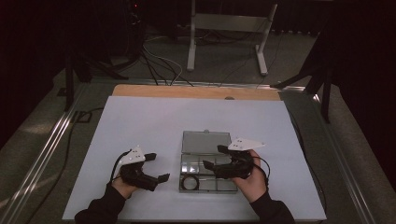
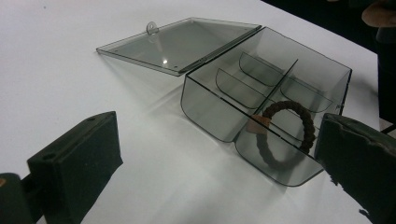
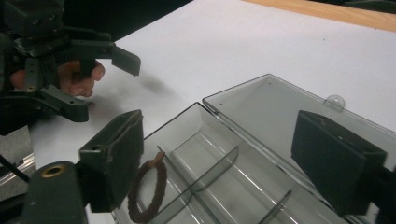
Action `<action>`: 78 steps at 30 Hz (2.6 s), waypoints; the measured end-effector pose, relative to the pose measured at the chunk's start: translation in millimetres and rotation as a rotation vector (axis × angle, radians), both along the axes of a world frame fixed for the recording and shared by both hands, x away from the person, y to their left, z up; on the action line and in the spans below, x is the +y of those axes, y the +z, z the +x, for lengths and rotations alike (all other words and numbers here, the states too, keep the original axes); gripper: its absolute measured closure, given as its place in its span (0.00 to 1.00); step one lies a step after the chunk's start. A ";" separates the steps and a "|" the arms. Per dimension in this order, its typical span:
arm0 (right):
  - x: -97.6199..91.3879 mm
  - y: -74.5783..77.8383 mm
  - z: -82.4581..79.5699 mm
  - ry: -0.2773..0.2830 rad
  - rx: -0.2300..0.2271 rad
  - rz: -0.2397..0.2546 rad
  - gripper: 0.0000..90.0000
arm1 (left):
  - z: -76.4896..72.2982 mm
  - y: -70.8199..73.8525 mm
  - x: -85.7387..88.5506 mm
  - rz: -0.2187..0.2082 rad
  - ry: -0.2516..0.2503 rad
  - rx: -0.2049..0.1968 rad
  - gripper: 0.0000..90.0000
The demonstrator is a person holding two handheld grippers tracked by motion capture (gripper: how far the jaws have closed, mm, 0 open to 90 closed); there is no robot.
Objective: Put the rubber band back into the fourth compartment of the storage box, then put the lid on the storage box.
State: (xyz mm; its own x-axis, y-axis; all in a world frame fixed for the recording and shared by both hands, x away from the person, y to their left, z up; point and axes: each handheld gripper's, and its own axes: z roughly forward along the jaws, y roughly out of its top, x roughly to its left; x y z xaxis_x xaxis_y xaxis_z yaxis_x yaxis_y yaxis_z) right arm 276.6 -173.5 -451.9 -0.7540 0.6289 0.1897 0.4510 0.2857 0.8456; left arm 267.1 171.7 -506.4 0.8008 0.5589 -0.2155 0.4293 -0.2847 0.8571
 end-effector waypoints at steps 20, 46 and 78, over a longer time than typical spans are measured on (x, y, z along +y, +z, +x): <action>-44.0 3.7 13.1 -0.069 -0.007 0.073 0.01 | 5.1 8.5 -8.6 -0.023 -0.026 -0.005 0.01; -66.0 -5.5 15.6 -0.130 -0.071 0.043 0.01 | 42.9 29.4 -39.5 -0.067 -0.017 -0.004 0.01; -69.0 -14.0 18.2 -0.131 -0.055 0.048 0.01 | 92.7 25.5 -59.4 -0.085 0.138 0.124 0.01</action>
State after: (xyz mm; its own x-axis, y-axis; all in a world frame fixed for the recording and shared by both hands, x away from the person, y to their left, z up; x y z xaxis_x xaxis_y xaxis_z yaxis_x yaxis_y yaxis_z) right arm 294.7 -242.5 -465.9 -0.6763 0.7138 0.1820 0.4340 0.1865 0.8814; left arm 359.9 112.3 -480.9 0.6821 0.6374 -0.3583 0.5627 -0.1447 0.8139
